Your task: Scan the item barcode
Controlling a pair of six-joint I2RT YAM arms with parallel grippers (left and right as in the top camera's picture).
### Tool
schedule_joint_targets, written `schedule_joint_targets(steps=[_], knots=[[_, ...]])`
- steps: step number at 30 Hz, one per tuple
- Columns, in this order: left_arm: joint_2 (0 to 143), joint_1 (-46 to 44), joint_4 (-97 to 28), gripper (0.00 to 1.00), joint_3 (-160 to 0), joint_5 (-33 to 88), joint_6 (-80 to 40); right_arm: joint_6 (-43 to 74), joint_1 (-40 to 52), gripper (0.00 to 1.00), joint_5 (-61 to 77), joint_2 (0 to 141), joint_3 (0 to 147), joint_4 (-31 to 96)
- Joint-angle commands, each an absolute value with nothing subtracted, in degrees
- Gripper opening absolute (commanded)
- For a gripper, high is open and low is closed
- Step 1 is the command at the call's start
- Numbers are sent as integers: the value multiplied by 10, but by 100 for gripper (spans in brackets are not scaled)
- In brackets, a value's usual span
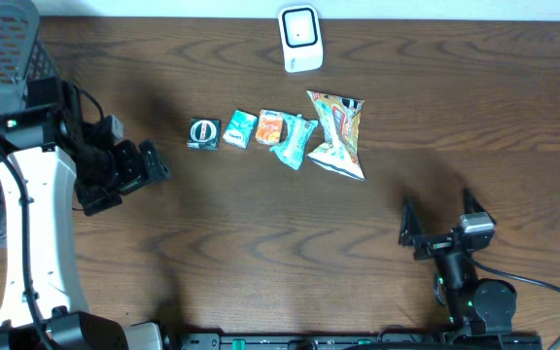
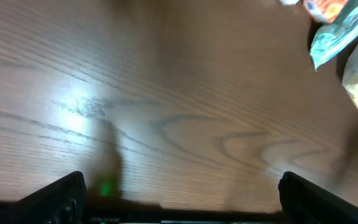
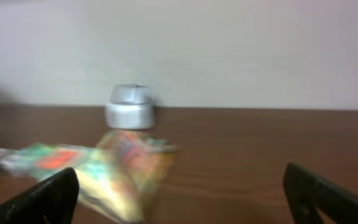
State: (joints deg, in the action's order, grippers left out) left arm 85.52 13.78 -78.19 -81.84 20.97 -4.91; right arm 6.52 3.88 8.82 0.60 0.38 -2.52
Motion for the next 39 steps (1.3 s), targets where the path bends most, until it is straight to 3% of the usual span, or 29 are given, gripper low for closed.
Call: schedule_joint_targets(steps=[1,4,9,12,19,24,28,34,39], knots=[[857,137,-783,98,-794,232,-52,301,42,99,378,3,3,-29],[857,137,-783,98,-792,236,-53,427,42,99,375,3,3,-89],[857,137,-783,98,-792,236,-52,441,42,99,347,7,24,-326],[857,137,-783,98,-792,236,-52,387,42,99,329,24,78,-295],[857,137,-783,98,-792,236,-52,117,42,99,429,290,411,30],[857,137,-783,98,-792,236,-52,5,57,99,444,491,631,286],[857,137,-783,98,-792,236,-52,-19,150,99,248,678,813,478],[857,137,-783,98,-792,236,-52,-16,248,99,-77,937,1016,668],[857,137,-783,97,-792,236,-52,4,268,99,-84,1085,1067,686]])
